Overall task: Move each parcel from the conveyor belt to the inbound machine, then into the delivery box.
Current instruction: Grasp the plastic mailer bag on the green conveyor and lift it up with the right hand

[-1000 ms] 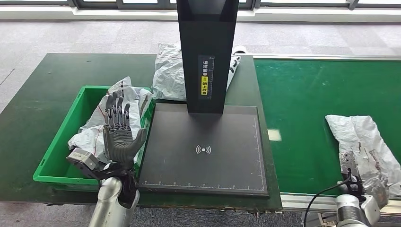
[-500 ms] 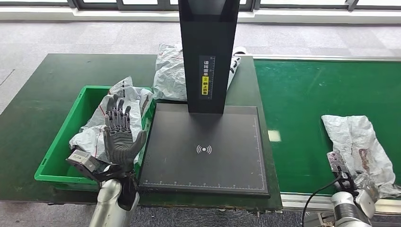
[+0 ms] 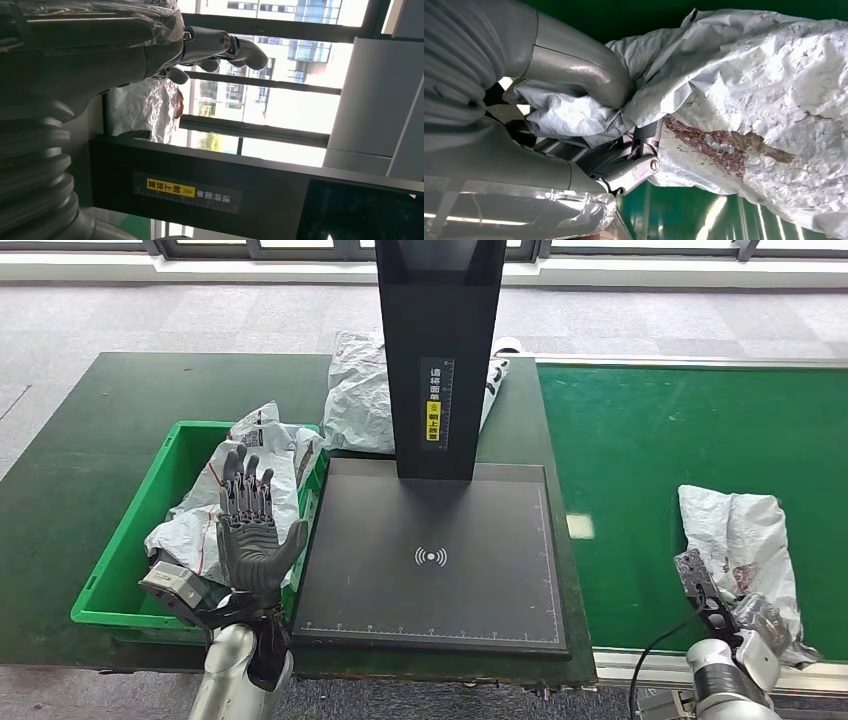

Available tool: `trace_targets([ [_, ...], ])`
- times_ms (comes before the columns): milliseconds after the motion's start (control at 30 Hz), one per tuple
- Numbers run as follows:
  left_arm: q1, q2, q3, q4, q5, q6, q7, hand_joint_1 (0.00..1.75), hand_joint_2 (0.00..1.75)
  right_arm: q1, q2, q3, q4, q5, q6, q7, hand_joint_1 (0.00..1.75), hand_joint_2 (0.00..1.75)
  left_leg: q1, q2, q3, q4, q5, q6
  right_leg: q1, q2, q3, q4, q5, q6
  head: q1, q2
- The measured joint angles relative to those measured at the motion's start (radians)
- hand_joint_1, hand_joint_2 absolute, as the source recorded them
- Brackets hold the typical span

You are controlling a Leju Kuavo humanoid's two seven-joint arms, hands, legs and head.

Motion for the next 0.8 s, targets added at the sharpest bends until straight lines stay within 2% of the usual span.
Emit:
trace_targets([
  [133, 0.000, 0.000, 0.001, 0.000, -0.001, 0.008, 0.000, 0.00, 1.75, 0.006, 0.037, 0.009, -0.032, -0.039, -0.016, -0.142, 1.75, 1.75, 0.000, 0.000, 0.000, 0.000, 0.000, 0.000, 0.000, 0.001, -0.001, 0.000, 0.000, 0.000, 0.000, 0.000],
  [267, 0.000, 0.000, 0.002, 0.004, -0.011, 0.014, -0.003, 0.00, 1.75, 0.039, 0.124, 0.075, -0.153, -0.108, 0.005, -0.244, 1.75, 1.75, 0.001, 0.000, 0.000, 0.000, 0.000, -0.001, 0.001, 0.000, -0.001, 0.000, 0.000, 0.000, 0.000, 0.000],
  [367, -0.001, 0.000, 0.005, 0.010, -0.021, 0.016, -0.006, 0.00, 1.75, 0.103, 0.208, 0.173, -0.308, -0.186, 0.034, -0.315, 1.75, 1.75, 0.001, -0.001, 0.000, -0.001, 0.001, -0.002, 0.001, 0.000, -0.001, 0.001, -0.001, -0.001, 0.000, 0.000],
  [433, -0.002, 0.000, 0.006, 0.016, -0.026, 0.018, -0.008, 0.00, 1.75, 0.161, 0.268, 0.266, -0.441, -0.242, 0.049, -0.340, 1.75, 1.75, 0.002, 0.000, 0.000, -0.001, 0.001, -0.003, 0.002, 0.001, -0.002, 0.001, -0.001, -0.002, 0.000, 0.000],
  [533, -0.004, 0.001, 0.006, 0.025, -0.035, 0.020, -0.011, 0.00, 1.75, 0.235, 0.336, 0.425, -0.623, -0.303, 0.058, -0.332, 1.75, 1.75, 0.002, 0.001, 0.000, -0.001, 0.000, -0.003, 0.002, 0.001, -0.003, 0.001, -0.002, -0.003, 0.000, 0.000],
  [633, -0.005, 0.001, 0.006, 0.034, -0.036, 0.022, -0.012, 0.00, 1.75, 0.274, 0.369, 0.534, -0.736, -0.342, 0.058, -0.330, 1.75, 1.75, 0.002, 0.000, 0.000, -0.001, 0.000, -0.003, 0.002, 0.000, -0.003, 0.001, -0.002, -0.004, 0.000, 0.000],
  [800, -0.007, 0.002, 0.006, 0.051, -0.037, 0.032, -0.014, 0.00, 1.75, 0.319, 0.399, 0.656, -0.860, -0.431, 0.035, -0.404, 1.75, 1.75, 0.001, 0.002, 0.000, -0.001, 0.000, -0.004, 0.001, 0.002, -0.004, 0.001, -0.002, -0.004, 0.000, 0.000],
])
